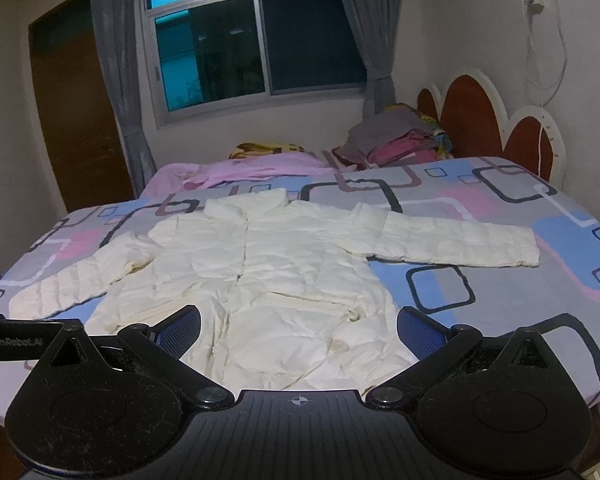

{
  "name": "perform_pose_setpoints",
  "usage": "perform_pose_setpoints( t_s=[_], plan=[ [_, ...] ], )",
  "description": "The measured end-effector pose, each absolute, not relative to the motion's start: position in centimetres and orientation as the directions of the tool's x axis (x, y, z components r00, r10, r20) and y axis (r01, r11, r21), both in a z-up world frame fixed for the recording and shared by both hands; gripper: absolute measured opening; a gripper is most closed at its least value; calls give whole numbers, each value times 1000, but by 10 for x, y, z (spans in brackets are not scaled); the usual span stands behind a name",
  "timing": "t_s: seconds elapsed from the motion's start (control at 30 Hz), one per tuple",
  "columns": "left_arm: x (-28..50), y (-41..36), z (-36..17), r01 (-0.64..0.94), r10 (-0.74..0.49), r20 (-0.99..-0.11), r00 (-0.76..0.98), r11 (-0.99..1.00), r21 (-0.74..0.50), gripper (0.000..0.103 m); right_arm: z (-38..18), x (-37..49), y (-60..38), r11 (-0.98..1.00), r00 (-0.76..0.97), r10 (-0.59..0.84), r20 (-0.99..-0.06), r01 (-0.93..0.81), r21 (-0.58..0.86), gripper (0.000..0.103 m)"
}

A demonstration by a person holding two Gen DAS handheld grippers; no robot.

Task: Fold large clothes
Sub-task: 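Lower the right gripper onto the sleeve nearest it and close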

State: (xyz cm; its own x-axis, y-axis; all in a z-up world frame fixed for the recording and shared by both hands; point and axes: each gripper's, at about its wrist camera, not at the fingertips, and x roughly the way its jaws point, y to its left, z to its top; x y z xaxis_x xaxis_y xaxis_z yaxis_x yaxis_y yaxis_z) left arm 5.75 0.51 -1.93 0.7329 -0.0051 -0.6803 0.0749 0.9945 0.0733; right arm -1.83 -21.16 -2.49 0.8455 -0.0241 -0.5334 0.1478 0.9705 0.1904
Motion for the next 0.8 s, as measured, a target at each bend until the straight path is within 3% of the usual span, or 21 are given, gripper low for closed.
perform_pose_setpoints(
  t_s=[0.8],
  plan=[
    [202,11,-55,105,-18,-727,686,992,75,103,-58,106,-235,937,799,-134,-586,294,187,103]
  ],
)
